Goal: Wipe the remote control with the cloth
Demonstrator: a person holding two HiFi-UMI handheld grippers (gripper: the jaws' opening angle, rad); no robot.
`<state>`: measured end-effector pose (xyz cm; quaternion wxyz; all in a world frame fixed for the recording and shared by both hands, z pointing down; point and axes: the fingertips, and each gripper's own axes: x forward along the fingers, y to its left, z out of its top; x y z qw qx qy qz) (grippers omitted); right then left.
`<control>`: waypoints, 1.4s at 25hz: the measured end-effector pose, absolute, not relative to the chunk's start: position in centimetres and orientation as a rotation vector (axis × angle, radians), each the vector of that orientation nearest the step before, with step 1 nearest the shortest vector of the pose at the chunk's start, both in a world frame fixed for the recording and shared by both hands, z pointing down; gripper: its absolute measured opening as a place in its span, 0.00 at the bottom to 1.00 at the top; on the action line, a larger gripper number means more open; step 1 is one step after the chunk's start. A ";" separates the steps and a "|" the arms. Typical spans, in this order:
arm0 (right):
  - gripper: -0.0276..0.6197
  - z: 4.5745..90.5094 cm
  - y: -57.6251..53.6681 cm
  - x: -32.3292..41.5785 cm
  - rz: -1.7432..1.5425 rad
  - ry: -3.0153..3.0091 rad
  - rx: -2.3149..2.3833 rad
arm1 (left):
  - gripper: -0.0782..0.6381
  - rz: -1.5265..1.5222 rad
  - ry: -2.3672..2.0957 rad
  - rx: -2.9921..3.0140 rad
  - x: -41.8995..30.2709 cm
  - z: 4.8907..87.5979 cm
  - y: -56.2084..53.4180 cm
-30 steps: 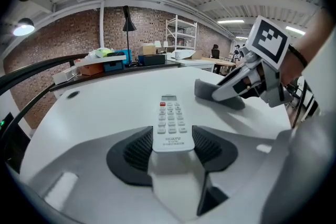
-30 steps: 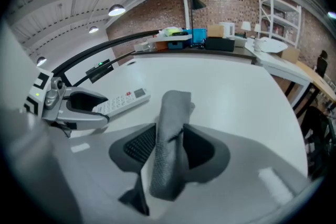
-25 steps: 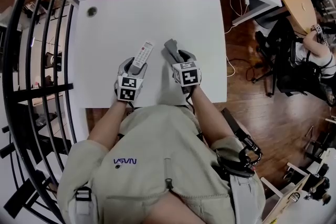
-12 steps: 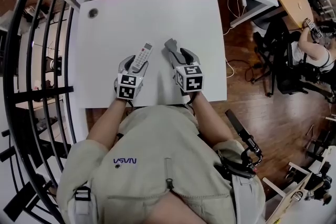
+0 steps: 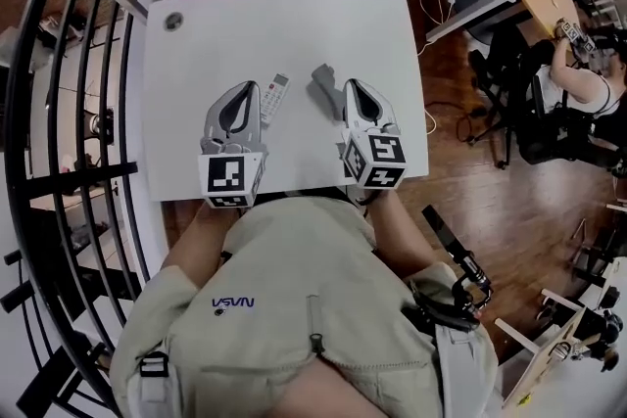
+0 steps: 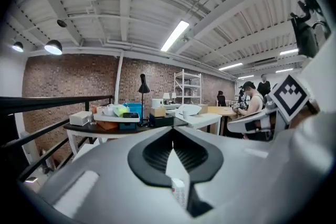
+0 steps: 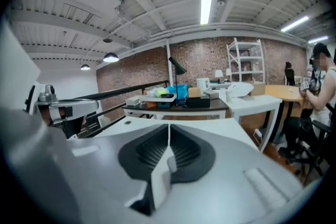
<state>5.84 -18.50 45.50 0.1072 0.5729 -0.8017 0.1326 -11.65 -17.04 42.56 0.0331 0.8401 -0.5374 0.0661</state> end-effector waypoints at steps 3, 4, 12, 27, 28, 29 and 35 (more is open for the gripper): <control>0.05 42.8 -17.2 5.6 0.346 -2.370 1.751 | 0.12 0.101 -1.642 2.628 -11.9 39.0 -16.2; 0.05 42.0 -16.7 5.5 0.329 -2.373 1.768 | 0.12 0.057 -1.641 2.628 -12.0 38.1 -15.9; 0.05 38.0 -12.0 4.1 0.159 -2.453 1.754 | 0.12 -0.059 -1.628 2.636 -10.5 35.8 -11.6; 0.05 34.9 0.5 9.7 0.040 -2.655 1.590 | 0.12 0.072 -1.820 2.648 -2.7 34.6 1.3; 0.05 35.0 1.2 10.2 0.048 -2.666 1.585 | 0.12 0.076 -1.839 2.637 -2.4 34.5 2.2; 0.05 35.1 1.9 10.6 0.057 -2.676 1.581 | 0.12 0.083 -1.857 2.627 -2.1 34.5 3.0; 0.05 35.2 5.7 11.7 0.078 -2.701 1.565 | 0.12 0.112 -1.906 2.616 -1.1 34.2 7.5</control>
